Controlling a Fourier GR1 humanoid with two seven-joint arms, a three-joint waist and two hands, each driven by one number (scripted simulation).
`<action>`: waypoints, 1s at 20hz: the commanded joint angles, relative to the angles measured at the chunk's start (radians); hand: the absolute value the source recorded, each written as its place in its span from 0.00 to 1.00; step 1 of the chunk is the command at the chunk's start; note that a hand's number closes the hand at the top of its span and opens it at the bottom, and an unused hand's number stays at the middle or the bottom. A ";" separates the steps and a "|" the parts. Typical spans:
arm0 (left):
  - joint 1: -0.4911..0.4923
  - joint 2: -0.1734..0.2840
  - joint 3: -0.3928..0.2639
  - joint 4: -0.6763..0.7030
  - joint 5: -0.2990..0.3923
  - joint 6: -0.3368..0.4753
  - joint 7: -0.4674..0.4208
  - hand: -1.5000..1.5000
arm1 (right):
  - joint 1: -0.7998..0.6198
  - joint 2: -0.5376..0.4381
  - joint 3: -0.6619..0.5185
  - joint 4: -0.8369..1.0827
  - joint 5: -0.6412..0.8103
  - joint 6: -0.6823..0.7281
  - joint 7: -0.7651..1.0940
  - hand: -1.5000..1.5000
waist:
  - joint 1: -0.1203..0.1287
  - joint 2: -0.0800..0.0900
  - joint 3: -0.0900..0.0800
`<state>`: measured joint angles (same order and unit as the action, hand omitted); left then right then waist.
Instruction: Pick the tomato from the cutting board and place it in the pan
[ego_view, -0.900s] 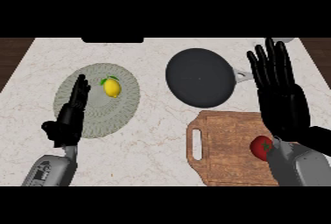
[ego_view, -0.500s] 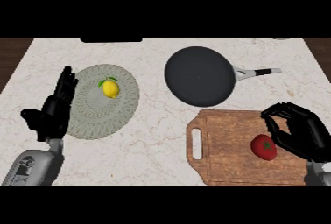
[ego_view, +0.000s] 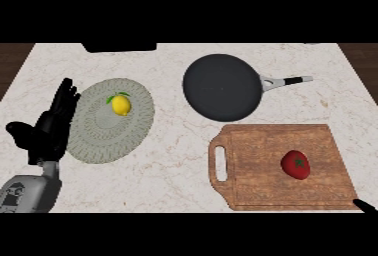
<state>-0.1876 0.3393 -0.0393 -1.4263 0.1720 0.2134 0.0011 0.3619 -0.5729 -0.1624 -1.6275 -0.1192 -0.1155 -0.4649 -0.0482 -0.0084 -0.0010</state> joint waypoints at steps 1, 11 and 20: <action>-0.005 0.001 -0.005 -0.031 -0.003 0.000 0.032 0.50 | 0.154 -0.159 -0.093 -0.152 0.026 0.055 0.071 0.00 | 0.010 0.001 -0.002; -0.059 0.012 0.023 -0.021 0.010 -0.040 0.064 0.50 | 0.213 -0.354 -0.273 -0.500 0.000 0.198 0.566 0.00 | 0.035 0.007 -0.001; 0.009 -0.048 -0.012 -0.034 -0.042 -0.054 0.020 0.50 | -0.061 -0.378 -0.225 -0.514 -0.024 0.322 0.789 0.00 | 0.051 0.008 0.000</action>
<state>-0.2199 0.2960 -0.0497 -1.4587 0.1343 0.1911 0.0526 0.3789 -0.9432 -0.3828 -2.1168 -0.0909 0.1317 0.2480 0.0004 0.0003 -0.0010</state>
